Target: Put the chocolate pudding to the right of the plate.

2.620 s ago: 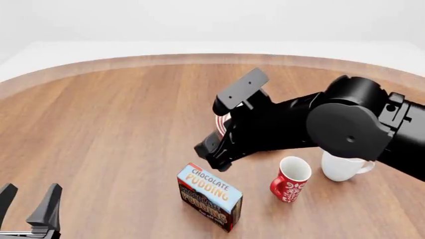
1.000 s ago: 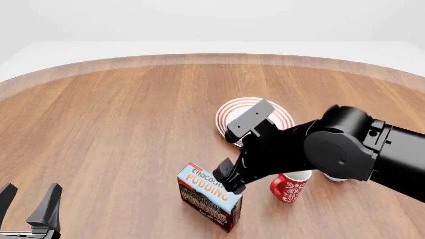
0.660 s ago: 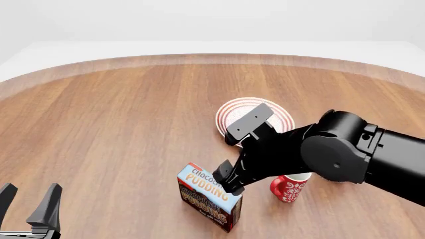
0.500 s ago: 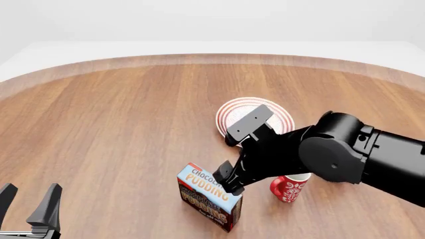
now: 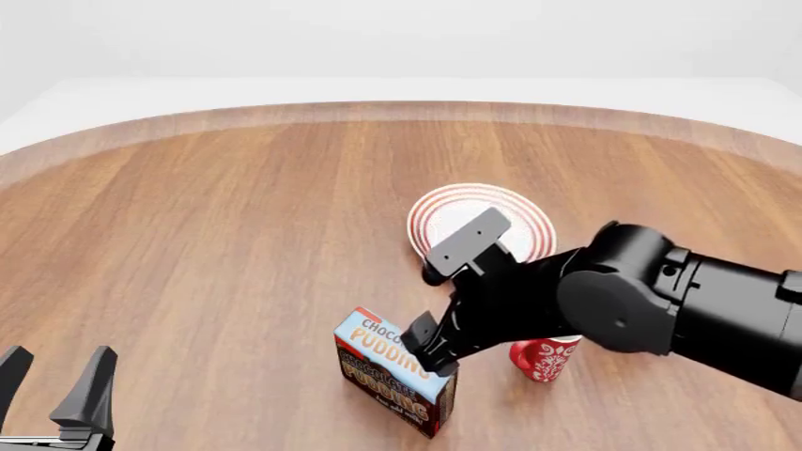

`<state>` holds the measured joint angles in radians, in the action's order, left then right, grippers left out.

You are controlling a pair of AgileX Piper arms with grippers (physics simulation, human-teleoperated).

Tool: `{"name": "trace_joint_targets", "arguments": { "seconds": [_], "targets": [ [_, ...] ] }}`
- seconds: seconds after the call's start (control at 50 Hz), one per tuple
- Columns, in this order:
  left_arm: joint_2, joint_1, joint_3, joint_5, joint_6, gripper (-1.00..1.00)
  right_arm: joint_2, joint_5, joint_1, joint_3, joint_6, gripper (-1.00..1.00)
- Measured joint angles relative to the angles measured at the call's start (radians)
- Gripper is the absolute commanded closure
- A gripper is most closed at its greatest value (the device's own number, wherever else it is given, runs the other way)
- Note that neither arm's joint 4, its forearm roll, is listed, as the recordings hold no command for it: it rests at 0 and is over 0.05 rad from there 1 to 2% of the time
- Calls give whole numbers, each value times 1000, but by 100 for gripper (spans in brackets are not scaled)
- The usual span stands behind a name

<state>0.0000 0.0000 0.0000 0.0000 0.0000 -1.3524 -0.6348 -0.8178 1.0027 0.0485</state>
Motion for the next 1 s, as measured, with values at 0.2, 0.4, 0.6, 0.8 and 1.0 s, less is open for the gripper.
{"name": "trace_joint_targets", "arguments": {
  "seconds": [0.2, 0.4, 0.6, 0.8, 1.0],
  "targets": [
    [0, 0, 0, 0, 0, -100, -16, 20, -1, -6, 4, -100],
    [0, 0, 0, 0, 0, -100, -44, 45, -7, -9, 13, -100],
    [0, 0, 0, 0, 0, -100, -68, 67, -14, -13, 22, -100],
    [0, 0, 0, 0, 0, -100, -80, 82, -21, -19, 30, -100],
    [0, 0, 0, 0, 0, -100, -83, 94, -27, -26, 40, -100]
  ]
}}
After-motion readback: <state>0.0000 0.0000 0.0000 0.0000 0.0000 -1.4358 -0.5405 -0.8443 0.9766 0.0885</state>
